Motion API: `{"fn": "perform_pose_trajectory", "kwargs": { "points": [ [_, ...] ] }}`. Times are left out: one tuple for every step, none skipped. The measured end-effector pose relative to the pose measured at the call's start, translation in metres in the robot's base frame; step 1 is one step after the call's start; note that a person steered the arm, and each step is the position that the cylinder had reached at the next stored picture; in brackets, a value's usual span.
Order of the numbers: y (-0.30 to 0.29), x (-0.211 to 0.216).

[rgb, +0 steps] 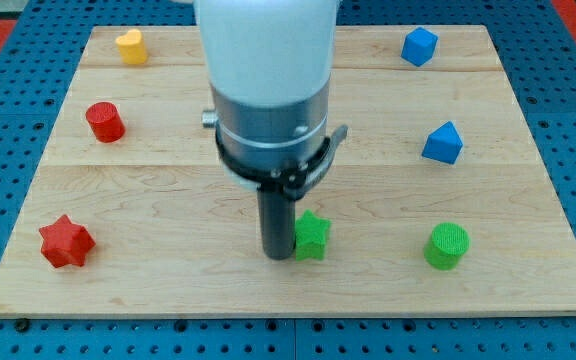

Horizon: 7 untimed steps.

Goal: Place the green circle towards the top right side of the green star

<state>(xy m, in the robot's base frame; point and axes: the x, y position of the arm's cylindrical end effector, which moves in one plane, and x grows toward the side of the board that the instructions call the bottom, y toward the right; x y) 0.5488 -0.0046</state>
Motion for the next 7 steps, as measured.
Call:
{"fn": "perform_pose_trajectory", "kwargs": {
  "points": [
    [0.071, -0.001],
    [0.061, 0.025],
    [0.068, 0.070],
    [0.138, 0.069],
    [0.187, 0.067],
    [0.178, 0.044],
    [0.164, 0.019]
  ]
}}
